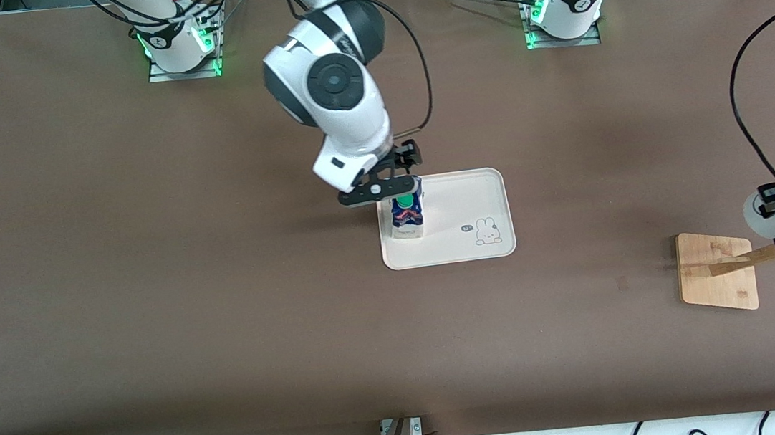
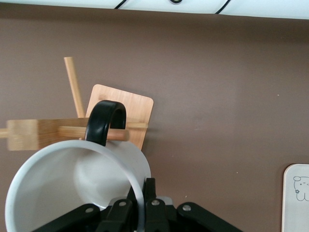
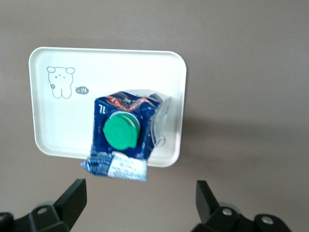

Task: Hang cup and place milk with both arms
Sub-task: 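Hang the mug handle on the stand peg while the right gripper grasps milk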

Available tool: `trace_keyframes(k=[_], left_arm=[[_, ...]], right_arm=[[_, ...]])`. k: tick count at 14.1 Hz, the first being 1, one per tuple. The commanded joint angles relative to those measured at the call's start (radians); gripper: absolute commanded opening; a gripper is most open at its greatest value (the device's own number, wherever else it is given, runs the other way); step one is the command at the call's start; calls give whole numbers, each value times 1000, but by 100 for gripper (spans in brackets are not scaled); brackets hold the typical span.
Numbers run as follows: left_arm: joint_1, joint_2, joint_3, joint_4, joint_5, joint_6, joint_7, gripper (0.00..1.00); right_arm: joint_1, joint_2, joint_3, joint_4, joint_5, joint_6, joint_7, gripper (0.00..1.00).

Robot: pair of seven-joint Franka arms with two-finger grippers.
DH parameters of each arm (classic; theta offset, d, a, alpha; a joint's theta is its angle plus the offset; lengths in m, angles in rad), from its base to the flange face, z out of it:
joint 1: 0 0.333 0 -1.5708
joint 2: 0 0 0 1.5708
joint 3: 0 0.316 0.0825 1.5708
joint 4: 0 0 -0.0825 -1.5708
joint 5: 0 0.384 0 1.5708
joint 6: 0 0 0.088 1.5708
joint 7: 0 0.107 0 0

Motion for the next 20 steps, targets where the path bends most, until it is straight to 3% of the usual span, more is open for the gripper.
trace_keyframes(k=[1, 3, 4, 5, 6, 7, 11, 14, 17, 20], left_arm=[[23, 21, -12, 44, -36, -43, 29, 0], [37, 21, -12, 42, -38, -50, 29, 0], [35, 20, -12, 44, -26, -78, 29, 10], [35, 18, -12, 45, -20, -107, 29, 32], [35, 16, -12, 45, -20, -125, 30, 83], [34, 16, -14, 44, -20, -126, 27, 100], [26, -39, -34, 45, -20, -182, 29, 100], [6, -79, -34, 45, -26, -251, 33, 100], [5, -83, -87, 45, -20, -262, 23, 100], [5, -109, -98, 29, -20, -270, 23, 100]], right_arm=[[13, 32, -12, 43, -18, 14, 37, 100], [30, 46, -15, 44, -19, 26, 40, 100], [33, 49, -15, 44, -21, 43, 47, 100], [35, 50, -17, 44, -21, 51, 53, 100], [33, 50, -17, 47, -21, 52, 53, 100], [33, 50, -19, 52, -21, 55, 53, 100], [35, 61, -29, 54, -71, 86, 55, 100], [35, 84, -29, 54, -73, 140, 55, 100], [35, 92, -29, 55, -73, 166, 60, 100], [44, 107, -31, 54, -76, 172, 60, 99]])
